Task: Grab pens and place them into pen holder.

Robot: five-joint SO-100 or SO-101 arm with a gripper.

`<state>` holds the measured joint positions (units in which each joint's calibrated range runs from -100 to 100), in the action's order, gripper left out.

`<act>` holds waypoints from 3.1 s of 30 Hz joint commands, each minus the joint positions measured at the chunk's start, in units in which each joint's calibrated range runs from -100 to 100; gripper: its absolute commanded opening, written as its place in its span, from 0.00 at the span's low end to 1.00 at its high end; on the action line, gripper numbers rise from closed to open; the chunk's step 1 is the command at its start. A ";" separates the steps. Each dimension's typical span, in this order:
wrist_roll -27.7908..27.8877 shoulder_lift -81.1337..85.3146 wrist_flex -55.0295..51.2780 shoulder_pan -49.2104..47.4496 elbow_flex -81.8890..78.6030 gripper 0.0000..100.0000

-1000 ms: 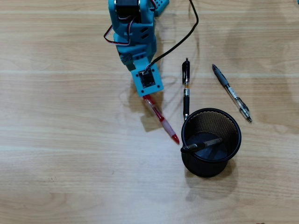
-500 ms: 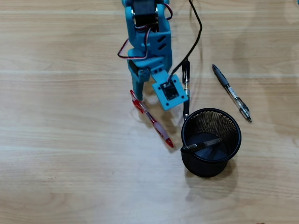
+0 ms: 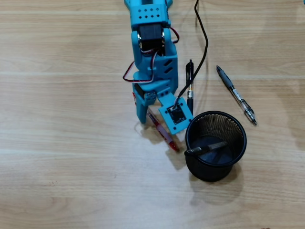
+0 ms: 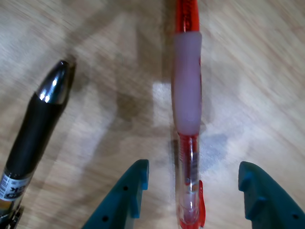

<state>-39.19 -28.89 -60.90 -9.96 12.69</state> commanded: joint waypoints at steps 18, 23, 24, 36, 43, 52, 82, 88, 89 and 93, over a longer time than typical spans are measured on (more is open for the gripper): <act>-1.70 -3.17 0.62 -0.88 3.33 0.22; 0.45 3.11 -2.11 0.22 2.52 0.22; 0.66 4.73 -3.66 0.40 2.52 0.22; 6.42 10.25 -9.31 5.43 1.97 0.22; 6.26 9.65 -9.03 6.07 -2.55 0.22; 5.95 4.13 -3.48 4.61 -3.46 0.22; 2.34 -1.73 -1.47 5.43 -3.91 0.02; 2.34 0.99 -2.29 5.80 -4.54 0.02; 2.34 2.26 -2.38 6.34 -5.72 0.02; 2.34 8.80 -2.38 9.00 -14.59 0.02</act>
<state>-36.64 -26.76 -63.14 -3.38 3.19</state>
